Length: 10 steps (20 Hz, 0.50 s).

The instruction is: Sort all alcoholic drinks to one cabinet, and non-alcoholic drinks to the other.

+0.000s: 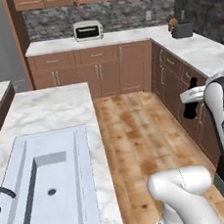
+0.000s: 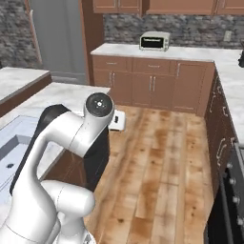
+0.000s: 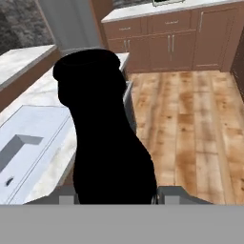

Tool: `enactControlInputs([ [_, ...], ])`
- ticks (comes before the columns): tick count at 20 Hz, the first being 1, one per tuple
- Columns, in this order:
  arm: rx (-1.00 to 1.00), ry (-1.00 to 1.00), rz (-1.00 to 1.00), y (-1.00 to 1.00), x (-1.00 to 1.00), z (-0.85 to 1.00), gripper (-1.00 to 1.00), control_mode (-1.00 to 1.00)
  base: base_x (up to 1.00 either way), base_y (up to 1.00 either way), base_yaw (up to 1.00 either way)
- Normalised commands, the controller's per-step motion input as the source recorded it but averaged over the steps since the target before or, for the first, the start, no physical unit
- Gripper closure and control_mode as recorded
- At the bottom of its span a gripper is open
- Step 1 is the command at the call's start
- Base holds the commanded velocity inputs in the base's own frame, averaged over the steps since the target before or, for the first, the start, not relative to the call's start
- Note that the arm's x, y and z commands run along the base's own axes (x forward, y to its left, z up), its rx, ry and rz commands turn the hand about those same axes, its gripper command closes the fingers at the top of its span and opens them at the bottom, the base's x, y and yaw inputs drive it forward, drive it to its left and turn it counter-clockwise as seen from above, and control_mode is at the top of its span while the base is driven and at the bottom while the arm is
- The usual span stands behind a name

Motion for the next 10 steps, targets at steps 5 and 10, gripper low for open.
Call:
enactControlInputs([
  [5, 0.00, 0.00, 0.00, 0.00, 0.00, 0.00, 1.00, 1.00, 1.00, -0.72, 0.15],
  [10, 0.00, 0.00, 0.00, 0.00, 0.00, 0.00, 1.00, 1.00, 1.00, -0.63, 0.09],
])
